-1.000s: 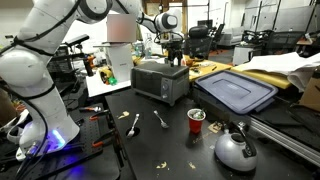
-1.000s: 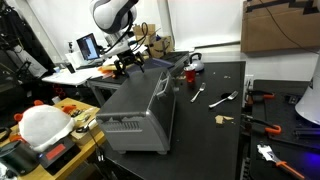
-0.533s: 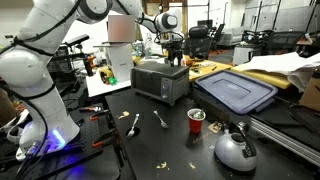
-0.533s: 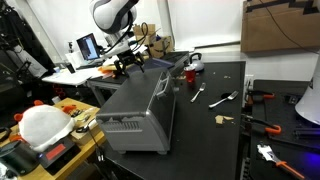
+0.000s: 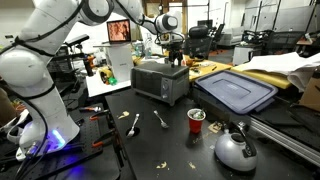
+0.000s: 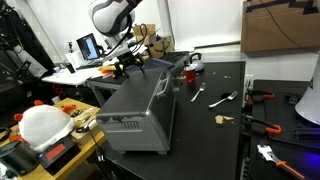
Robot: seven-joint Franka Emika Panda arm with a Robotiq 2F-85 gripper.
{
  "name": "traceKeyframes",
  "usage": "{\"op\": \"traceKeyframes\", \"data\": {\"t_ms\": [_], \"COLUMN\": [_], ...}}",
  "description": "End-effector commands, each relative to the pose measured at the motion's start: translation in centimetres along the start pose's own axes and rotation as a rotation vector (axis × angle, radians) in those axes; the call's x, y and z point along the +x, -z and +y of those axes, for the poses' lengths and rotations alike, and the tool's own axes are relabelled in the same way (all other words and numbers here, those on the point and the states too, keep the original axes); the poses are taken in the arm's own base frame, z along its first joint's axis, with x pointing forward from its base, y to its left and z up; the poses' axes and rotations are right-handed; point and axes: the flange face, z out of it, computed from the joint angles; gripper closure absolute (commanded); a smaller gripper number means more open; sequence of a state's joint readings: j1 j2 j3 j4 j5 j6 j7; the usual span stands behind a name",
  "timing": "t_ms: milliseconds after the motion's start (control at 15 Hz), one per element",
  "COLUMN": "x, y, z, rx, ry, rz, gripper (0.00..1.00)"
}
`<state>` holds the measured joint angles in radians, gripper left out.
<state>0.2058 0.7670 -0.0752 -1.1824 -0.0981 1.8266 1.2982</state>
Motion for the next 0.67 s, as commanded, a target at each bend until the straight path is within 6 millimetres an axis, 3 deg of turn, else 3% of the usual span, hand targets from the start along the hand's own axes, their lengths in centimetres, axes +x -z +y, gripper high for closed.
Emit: {"op": "traceKeyframes", "data": {"t_ms": [0,600], "x": [0.1,0.6], "y": [0.7,1.5], "z": [-0.1,2.5], "rx": [-0.05,-0.157], "ry": [-0.014,-0.021], "rz": [0.025,-0.027], "gripper": [0.0,0.0]}}
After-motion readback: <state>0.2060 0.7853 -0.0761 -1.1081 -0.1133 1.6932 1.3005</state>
